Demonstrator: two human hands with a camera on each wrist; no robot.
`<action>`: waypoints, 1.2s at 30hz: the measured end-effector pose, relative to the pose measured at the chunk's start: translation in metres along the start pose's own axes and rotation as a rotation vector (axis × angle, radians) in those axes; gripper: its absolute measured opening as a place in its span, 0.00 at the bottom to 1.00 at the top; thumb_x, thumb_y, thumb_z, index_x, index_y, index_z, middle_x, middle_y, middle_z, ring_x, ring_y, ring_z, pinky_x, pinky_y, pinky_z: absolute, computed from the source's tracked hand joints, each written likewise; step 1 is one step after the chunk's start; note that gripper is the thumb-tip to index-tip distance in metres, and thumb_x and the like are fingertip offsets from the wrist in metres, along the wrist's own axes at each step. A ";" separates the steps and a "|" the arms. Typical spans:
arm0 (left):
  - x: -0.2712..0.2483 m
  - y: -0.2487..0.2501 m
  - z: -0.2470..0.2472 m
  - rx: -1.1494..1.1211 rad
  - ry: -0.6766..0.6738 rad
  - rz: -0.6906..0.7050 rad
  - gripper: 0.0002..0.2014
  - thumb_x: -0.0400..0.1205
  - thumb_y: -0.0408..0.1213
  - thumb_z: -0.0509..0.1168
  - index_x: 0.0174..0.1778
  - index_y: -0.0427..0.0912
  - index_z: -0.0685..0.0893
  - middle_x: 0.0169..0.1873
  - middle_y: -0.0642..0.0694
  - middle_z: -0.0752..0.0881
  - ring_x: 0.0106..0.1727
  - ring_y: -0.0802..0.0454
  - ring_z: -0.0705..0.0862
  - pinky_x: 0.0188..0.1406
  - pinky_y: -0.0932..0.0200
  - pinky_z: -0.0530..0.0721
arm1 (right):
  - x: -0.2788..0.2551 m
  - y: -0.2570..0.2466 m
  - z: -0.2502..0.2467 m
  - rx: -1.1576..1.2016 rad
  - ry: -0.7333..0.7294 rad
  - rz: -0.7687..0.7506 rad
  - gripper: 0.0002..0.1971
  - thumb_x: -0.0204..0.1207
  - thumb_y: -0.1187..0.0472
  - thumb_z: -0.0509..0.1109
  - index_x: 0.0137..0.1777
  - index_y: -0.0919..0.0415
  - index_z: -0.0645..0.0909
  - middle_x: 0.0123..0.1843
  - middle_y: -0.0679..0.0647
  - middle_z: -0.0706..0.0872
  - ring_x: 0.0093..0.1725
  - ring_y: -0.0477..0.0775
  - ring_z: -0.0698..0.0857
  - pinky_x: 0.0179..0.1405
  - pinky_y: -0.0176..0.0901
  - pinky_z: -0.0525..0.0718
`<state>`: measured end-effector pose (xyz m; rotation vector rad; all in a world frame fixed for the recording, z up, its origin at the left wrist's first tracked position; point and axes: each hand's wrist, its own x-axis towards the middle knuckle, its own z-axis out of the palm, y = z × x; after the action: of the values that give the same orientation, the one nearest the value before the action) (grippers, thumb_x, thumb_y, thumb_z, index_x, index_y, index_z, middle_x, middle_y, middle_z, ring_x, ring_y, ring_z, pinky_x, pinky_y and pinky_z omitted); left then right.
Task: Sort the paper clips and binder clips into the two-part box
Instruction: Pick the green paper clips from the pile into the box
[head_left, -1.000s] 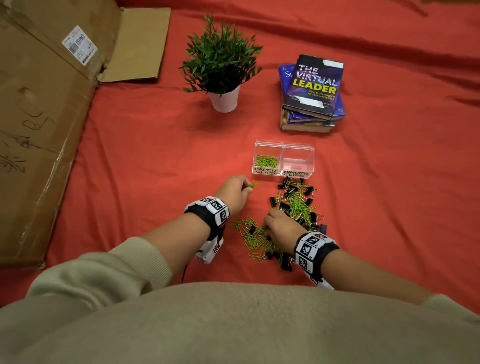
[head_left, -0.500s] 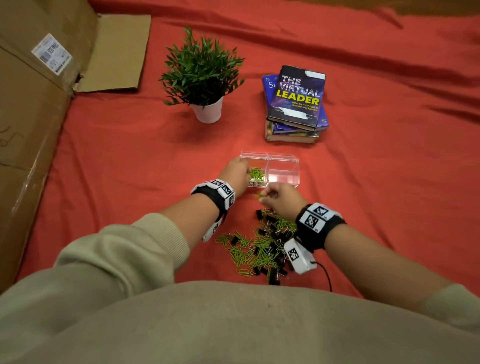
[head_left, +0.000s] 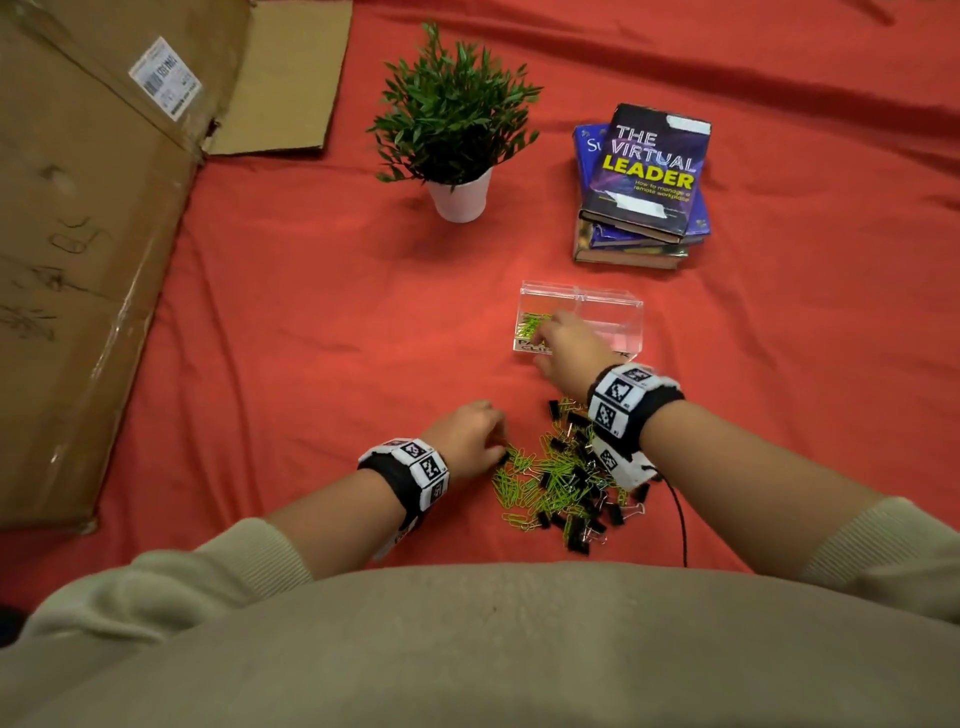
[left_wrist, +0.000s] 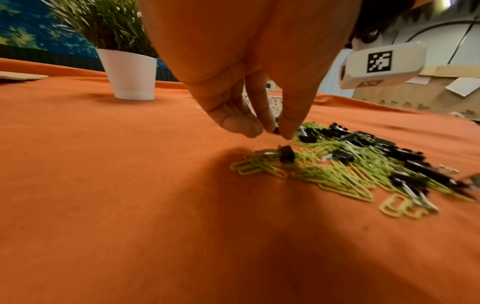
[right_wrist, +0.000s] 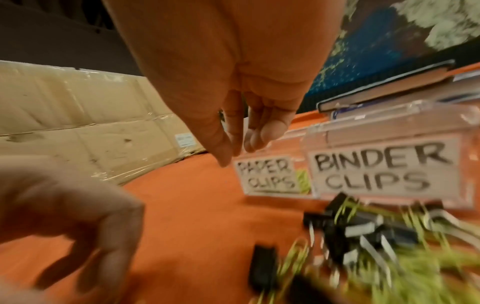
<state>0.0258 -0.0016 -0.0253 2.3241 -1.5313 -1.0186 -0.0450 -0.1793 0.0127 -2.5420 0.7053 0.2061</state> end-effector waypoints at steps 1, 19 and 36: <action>-0.003 0.001 0.006 0.015 -0.006 -0.006 0.12 0.76 0.41 0.69 0.53 0.41 0.81 0.52 0.43 0.79 0.53 0.43 0.82 0.54 0.50 0.82 | -0.010 -0.001 0.009 -0.012 -0.047 -0.024 0.13 0.76 0.64 0.67 0.60 0.62 0.81 0.62 0.57 0.77 0.60 0.58 0.80 0.62 0.47 0.79; 0.029 0.024 -0.009 -0.258 0.290 -0.108 0.08 0.79 0.31 0.67 0.53 0.39 0.84 0.52 0.43 0.79 0.52 0.45 0.82 0.60 0.54 0.81 | -0.075 0.025 0.051 -0.087 -0.151 -0.057 0.12 0.77 0.60 0.68 0.58 0.63 0.81 0.58 0.57 0.79 0.63 0.57 0.75 0.62 0.48 0.79; -0.027 0.000 0.033 0.150 0.049 -0.054 0.40 0.65 0.58 0.75 0.70 0.46 0.71 0.59 0.45 0.73 0.64 0.46 0.72 0.64 0.48 0.78 | -0.078 0.001 0.075 -0.033 -0.222 -0.227 0.24 0.71 0.60 0.71 0.67 0.65 0.75 0.59 0.57 0.74 0.62 0.56 0.74 0.64 0.46 0.76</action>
<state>-0.0015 0.0289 -0.0373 2.4835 -1.5849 -0.8795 -0.1129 -0.1081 -0.0317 -2.5532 0.3291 0.4166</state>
